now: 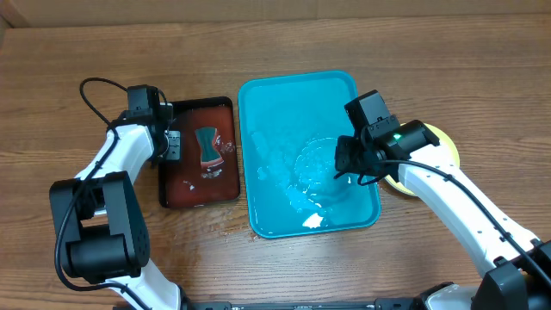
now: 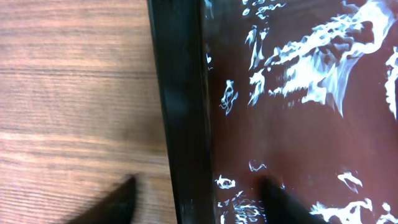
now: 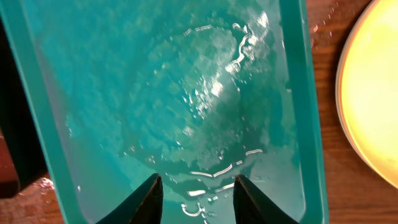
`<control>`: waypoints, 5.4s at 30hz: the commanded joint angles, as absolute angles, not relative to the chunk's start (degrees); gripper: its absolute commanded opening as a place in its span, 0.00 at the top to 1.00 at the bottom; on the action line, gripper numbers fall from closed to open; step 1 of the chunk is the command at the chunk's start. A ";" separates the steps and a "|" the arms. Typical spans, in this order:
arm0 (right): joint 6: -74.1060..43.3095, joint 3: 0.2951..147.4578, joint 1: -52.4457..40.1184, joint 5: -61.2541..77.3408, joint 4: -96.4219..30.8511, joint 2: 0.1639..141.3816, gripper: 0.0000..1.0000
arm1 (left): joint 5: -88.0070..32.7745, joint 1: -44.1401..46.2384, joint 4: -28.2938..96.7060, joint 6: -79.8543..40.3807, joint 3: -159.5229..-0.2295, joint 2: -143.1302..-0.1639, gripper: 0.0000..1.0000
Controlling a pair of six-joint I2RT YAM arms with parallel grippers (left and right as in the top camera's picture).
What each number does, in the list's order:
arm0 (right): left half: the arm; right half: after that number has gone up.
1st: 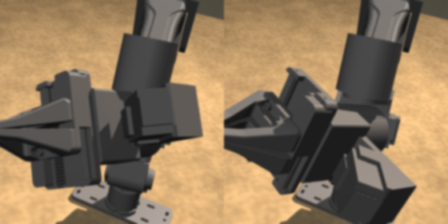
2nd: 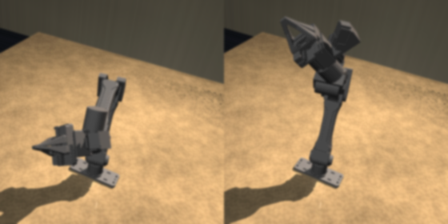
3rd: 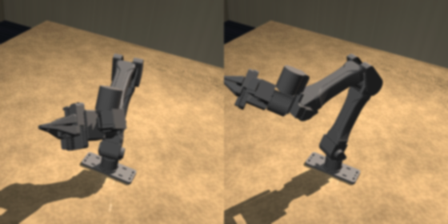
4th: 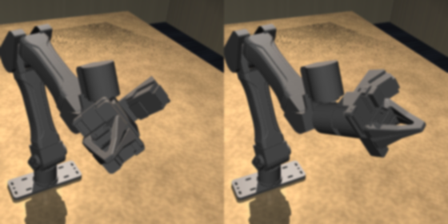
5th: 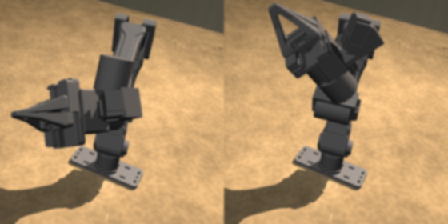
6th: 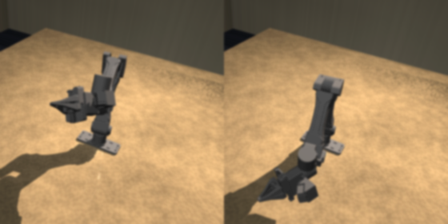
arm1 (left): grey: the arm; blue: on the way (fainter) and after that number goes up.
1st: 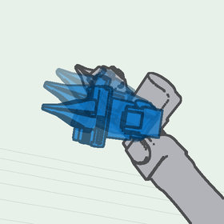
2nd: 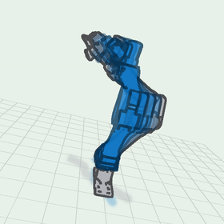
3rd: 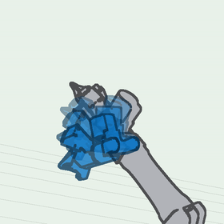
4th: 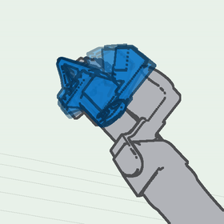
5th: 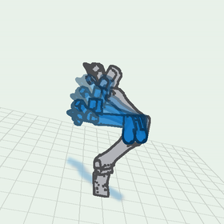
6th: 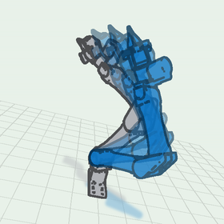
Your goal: Clean dirty plates on tray and stack at the side
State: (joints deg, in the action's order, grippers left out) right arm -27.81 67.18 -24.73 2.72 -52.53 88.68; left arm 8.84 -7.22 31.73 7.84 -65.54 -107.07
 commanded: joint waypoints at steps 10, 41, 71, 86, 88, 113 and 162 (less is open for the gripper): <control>-30.04 71.20 -16.14 2.59 -51.83 87.44 0.60 | 0.25 -6.52 65.47 3.42 -97.30 -107.72 0.00; -11.92 71.37 -12.84 13.17 -49.25 59.05 0.00 | -11.60 -4.89 90.63 -14.83 -121.45 -86.98 0.00; -12.60 14.39 -7.16 8.45 -11.68 2.17 0.00 | -11.60 -4.89 90.63 -14.83 -121.40 -86.98 0.00; -12.58 0.45 -6.63 8.49 1.02 0.12 0.00 | -11.60 -4.89 90.63 -14.83 -121.40 -86.98 0.00; -12.60 0.43 -6.68 8.64 1.13 0.12 0.00 | -11.60 -4.89 90.63 -14.83 -121.40 -86.98 0.00; -12.58 0.47 -6.68 8.62 -3.95 0.34 0.00 | -11.62 -4.71 90.65 -14.83 -121.36 -86.98 0.00; -12.58 0.47 -6.68 8.60 -3.97 0.34 0.00 | -7.09 -2.28 0.38 -6.13 -0.49 -0.14 0.00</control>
